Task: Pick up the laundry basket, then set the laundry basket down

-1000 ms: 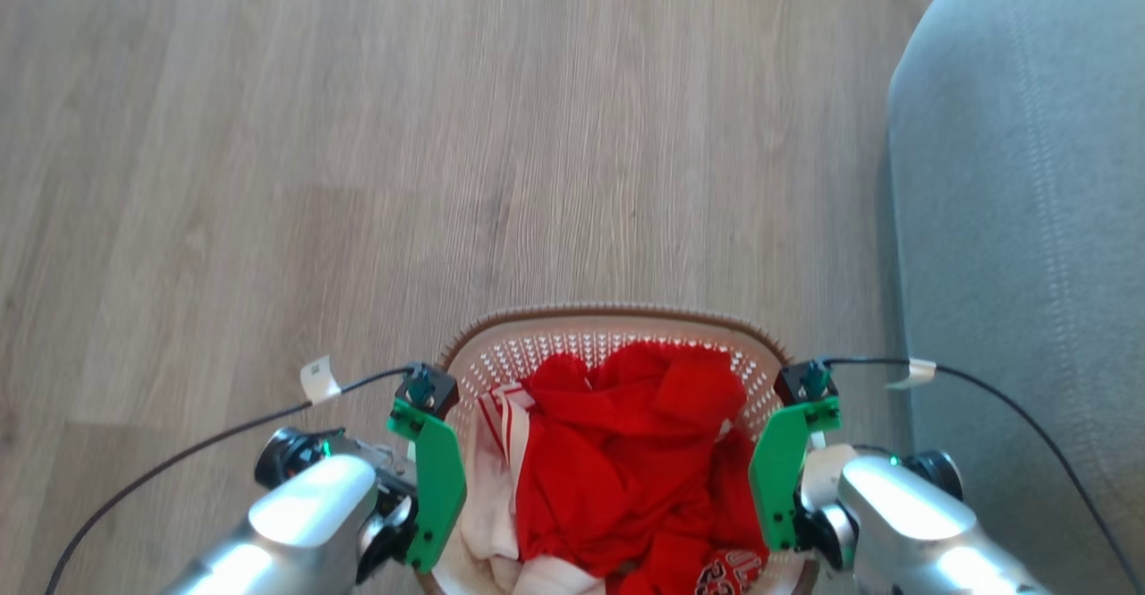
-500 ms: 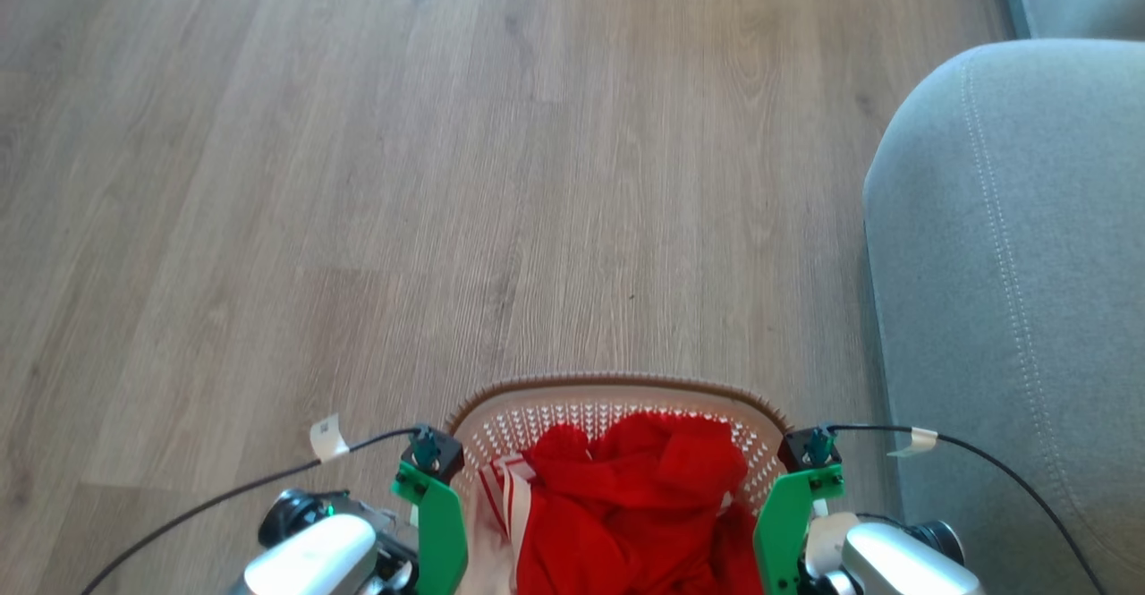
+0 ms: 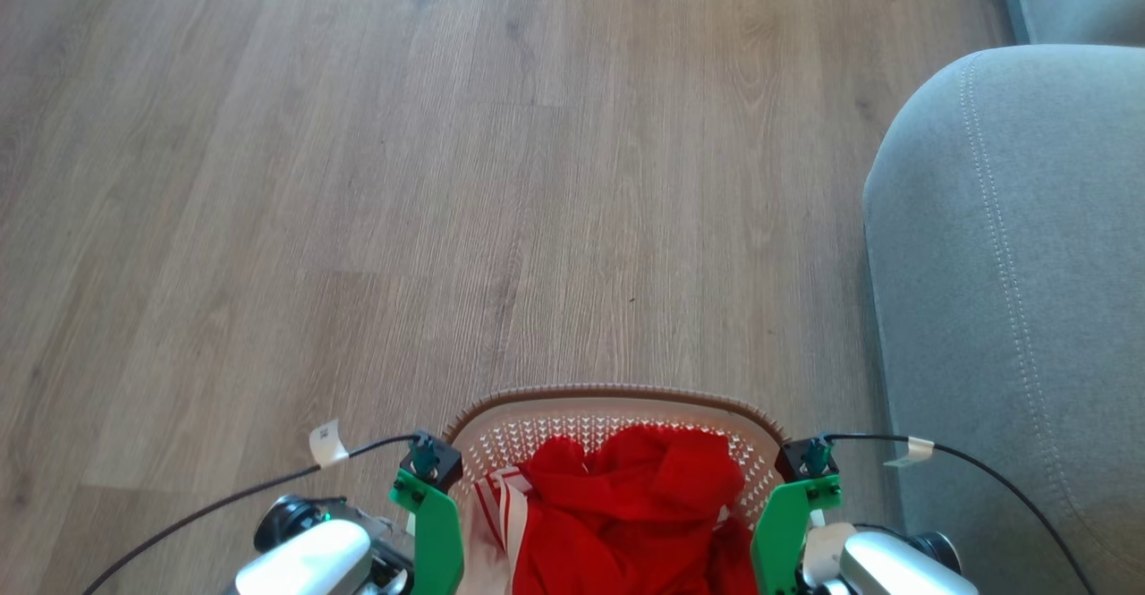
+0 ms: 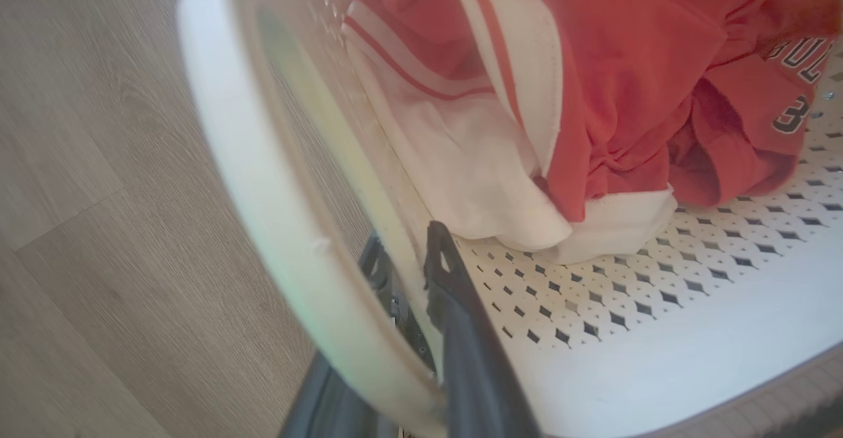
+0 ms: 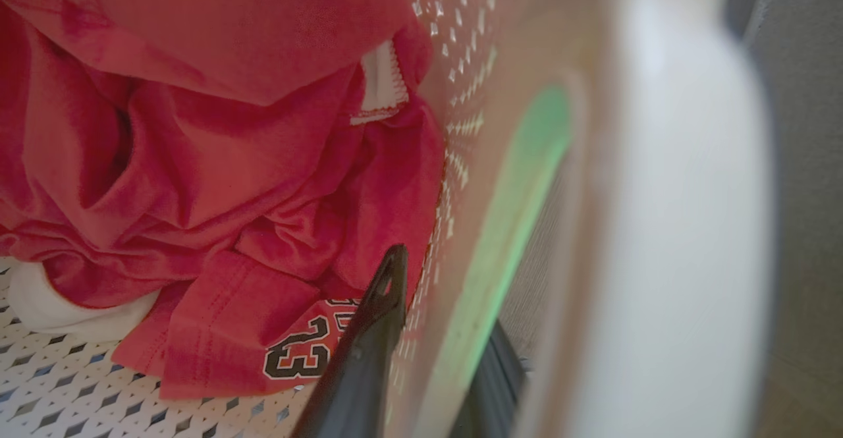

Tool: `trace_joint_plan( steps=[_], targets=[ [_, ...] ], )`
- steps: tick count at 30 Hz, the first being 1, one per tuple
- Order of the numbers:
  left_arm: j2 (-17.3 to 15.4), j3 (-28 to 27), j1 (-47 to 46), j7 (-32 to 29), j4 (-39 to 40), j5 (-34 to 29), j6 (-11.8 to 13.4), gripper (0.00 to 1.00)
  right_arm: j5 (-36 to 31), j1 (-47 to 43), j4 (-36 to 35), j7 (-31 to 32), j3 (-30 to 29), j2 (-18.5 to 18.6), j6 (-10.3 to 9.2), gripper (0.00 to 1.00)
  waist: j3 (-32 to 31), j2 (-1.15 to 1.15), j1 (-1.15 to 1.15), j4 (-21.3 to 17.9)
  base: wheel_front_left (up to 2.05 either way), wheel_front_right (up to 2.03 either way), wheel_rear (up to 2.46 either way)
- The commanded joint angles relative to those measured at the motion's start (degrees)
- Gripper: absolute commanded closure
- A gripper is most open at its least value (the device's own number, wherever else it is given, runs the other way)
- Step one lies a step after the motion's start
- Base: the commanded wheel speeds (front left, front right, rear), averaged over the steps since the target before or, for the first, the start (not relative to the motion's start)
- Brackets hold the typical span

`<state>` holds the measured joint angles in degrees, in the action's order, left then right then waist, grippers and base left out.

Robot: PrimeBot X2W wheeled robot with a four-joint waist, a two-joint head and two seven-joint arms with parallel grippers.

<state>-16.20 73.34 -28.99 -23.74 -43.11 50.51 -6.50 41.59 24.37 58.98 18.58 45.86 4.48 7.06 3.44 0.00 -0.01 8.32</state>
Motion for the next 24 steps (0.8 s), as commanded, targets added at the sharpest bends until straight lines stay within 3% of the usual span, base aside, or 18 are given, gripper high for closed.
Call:
trace_joint_plan(
  steps=[1,24],
  targets=[
    [0.35,0.01,-1.02,-0.26,2.85,-1.23,-0.99,1.00,-1.19,2.19,-2.87,-0.66,0.60,-1.60,0.43,1.00,0.05,0.00,0.01,-0.02,0.00,0.00,0.00],
    [0.67,0.01,-1.28,-0.19,2.42,-0.56,-0.99,1.00,-2.72,1.19,-4.18,0.39,-1.11,-1.60,0.43,1.00,-0.71,0.00,0.01,-0.15,0.00,0.00,0.00]
  ],
)
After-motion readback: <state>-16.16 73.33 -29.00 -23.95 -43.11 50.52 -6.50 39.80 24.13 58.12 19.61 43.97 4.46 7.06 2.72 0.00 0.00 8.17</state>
